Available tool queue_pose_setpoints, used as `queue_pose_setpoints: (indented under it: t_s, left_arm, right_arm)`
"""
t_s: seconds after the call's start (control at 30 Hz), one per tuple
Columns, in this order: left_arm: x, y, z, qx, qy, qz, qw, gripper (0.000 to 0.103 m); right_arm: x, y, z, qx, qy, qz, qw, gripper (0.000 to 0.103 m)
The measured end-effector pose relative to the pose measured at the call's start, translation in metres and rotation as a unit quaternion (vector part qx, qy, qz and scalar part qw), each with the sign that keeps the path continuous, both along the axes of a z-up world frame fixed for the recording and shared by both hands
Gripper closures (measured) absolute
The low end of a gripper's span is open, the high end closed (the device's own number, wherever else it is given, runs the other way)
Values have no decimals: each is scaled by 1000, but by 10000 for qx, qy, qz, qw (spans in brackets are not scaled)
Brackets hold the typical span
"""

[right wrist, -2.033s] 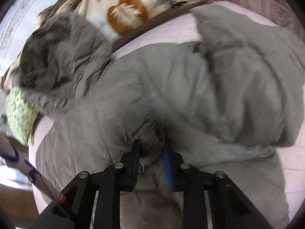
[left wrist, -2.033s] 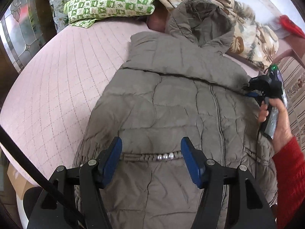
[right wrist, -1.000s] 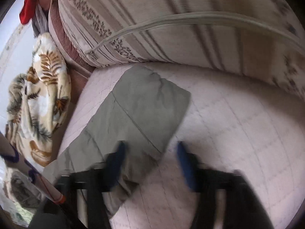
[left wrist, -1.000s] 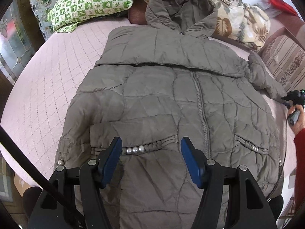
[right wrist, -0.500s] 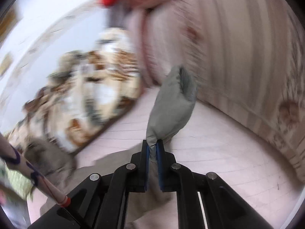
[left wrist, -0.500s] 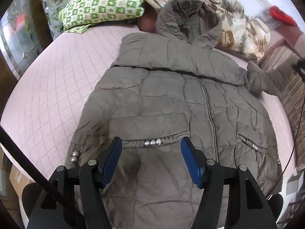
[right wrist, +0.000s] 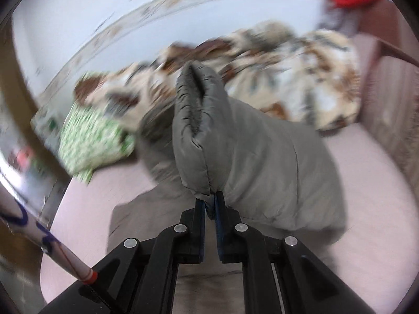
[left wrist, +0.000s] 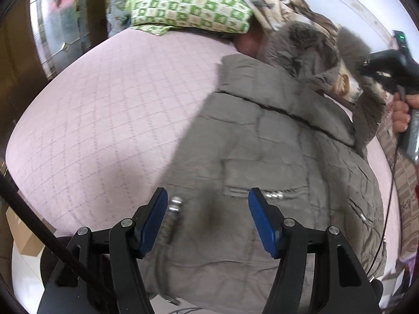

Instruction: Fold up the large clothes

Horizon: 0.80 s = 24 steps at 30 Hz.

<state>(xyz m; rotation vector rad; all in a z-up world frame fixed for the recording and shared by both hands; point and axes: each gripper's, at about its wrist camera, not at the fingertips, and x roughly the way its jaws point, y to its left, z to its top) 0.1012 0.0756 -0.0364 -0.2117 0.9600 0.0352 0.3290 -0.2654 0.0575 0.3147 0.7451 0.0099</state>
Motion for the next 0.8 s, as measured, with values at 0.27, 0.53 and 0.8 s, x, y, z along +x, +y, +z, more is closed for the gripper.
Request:
queue_pose_setpoints:
  t_s: [0.27, 0.53, 0.8]
  left_arm:
    - [5, 31, -13, -122, 86, 265, 9995, 40]
    - [34, 37, 5, -317, -41, 112, 9994, 37]
    - [153, -12, 13, -590, -4, -653, 9961, 31]
  right_arm:
    - [34, 133, -79, -570, 689, 1004, 9909, 96]
    - [28, 163, -143, -994, 1234, 1425, 9770, 75]
    - [-28, 108, -105, -932, 704, 1379, 9835, 25]
